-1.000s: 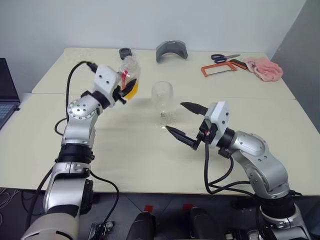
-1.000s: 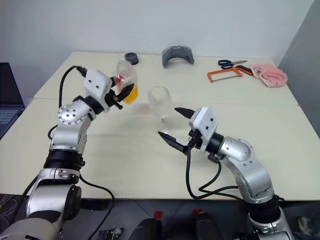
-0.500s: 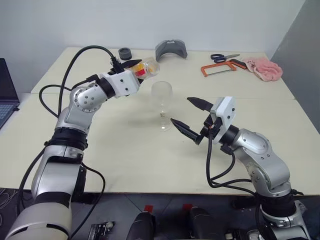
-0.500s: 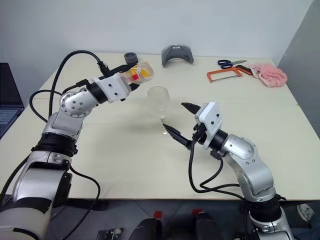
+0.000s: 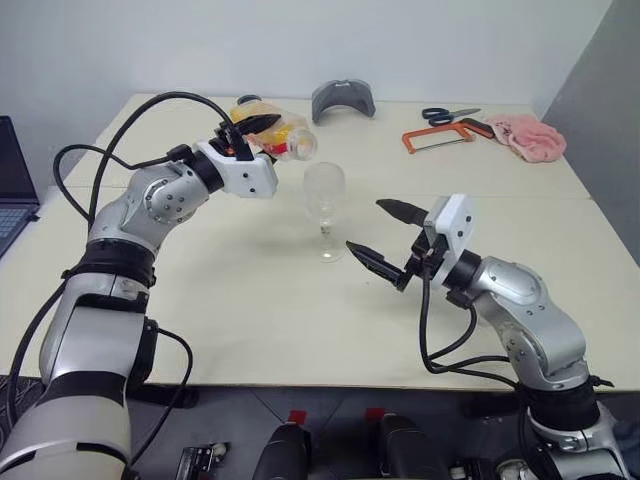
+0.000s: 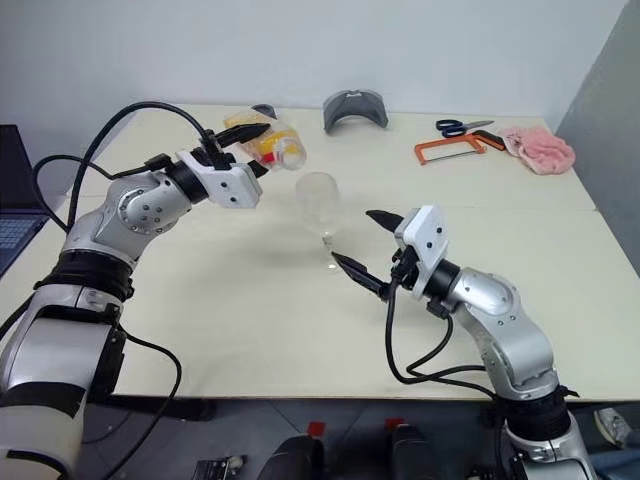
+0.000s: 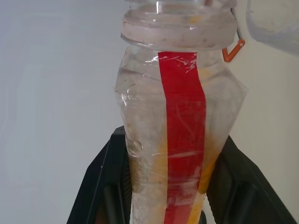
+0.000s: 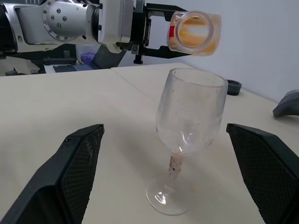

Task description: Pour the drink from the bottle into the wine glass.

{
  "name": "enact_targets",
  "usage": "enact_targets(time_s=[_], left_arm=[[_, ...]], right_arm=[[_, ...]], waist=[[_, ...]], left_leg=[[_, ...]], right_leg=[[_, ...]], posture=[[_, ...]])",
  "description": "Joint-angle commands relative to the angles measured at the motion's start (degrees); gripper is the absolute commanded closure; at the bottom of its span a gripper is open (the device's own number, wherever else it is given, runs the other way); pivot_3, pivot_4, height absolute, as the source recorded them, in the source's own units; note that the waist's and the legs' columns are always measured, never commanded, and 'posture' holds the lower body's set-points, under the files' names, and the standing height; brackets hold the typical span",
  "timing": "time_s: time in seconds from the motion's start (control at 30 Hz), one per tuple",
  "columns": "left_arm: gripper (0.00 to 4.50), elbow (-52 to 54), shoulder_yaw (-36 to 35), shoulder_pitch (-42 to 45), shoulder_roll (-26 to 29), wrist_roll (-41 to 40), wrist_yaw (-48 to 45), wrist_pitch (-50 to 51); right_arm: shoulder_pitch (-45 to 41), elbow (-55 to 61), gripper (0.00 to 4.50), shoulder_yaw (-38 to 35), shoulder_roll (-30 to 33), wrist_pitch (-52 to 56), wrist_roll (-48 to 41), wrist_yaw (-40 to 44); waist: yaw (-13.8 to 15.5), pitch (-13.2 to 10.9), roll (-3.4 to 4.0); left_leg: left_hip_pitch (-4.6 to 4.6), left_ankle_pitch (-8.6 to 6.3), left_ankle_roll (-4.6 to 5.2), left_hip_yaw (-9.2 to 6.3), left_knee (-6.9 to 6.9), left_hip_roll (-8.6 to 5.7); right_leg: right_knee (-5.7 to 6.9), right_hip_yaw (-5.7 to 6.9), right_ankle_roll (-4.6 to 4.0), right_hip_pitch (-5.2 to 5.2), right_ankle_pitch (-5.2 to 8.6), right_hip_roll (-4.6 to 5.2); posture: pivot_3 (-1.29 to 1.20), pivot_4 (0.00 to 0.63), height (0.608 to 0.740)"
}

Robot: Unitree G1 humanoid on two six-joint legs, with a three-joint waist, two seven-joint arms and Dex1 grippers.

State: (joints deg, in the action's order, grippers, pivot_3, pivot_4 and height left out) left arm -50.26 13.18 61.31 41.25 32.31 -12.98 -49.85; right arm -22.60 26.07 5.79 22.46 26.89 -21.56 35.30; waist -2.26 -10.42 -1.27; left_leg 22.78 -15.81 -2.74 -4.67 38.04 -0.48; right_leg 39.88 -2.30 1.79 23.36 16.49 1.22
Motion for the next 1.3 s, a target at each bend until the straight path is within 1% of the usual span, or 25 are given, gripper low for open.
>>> enact_targets(time_s=[0.03,0.33,0.53,0.93,1.3], left_arm=[[2.83,-0.58,0.41,3.97,1.85,2.26,4.10,-1.48],[2.83,-3.40,3.65,7.24,3.33,8.32,11.21,-2.07],[2.83,-4.67,5.37,8.83,3.85,10.62,14.54,-2.25],[2.83,-6.00,7.50,10.45,4.42,12.84,18.06,-2.45],[2.83,-6.77,8.29,11.24,4.55,13.48,19.26,-2.48]], right_arm=[[-1.33,1.08,0.00,-0.91,0.48,0.23,-1.35,0.72],[-1.33,1.31,0.00,-0.67,0.29,0.79,-1.20,0.84],[-1.31,1.45,0.00,-0.60,0.23,0.98,-1.16,0.90],[-0.96,2.06,0.00,-0.27,0.17,1.54,-1.20,0.82],[-0.82,2.13,0.00,-0.04,0.21,1.53,-1.03,0.91]], waist=[[0.00,0.00,0.00],[0.01,0.00,0.00],[0.02,0.00,0.00],[0.00,0.00,0.00],[0.00,0.00,0.00]], left_leg=[[0.01,0.00,0.00,0.01,0.00,0.00],[0.03,0.00,0.00,0.06,0.00,-0.01],[0.04,0.00,0.00,0.06,0.00,-0.01],[0.05,0.00,-0.01,0.07,0.00,-0.01],[0.05,0.01,-0.01,0.07,0.01,-0.01]], right_leg=[[0.00,0.01,0.00,0.01,0.00,-0.01],[0.00,0.01,0.00,0.01,0.00,-0.01],[0.01,0.02,0.00,0.03,0.00,0.00],[0.02,0.02,0.00,0.05,0.00,0.00],[0.03,0.01,0.00,0.05,0.00,0.00]], posture=[[0.00,0.150,0.740],[0.00,0.150,0.740],[0.00,0.150,0.740],[0.00,0.150,0.740],[0.00,0.150,0.740]])
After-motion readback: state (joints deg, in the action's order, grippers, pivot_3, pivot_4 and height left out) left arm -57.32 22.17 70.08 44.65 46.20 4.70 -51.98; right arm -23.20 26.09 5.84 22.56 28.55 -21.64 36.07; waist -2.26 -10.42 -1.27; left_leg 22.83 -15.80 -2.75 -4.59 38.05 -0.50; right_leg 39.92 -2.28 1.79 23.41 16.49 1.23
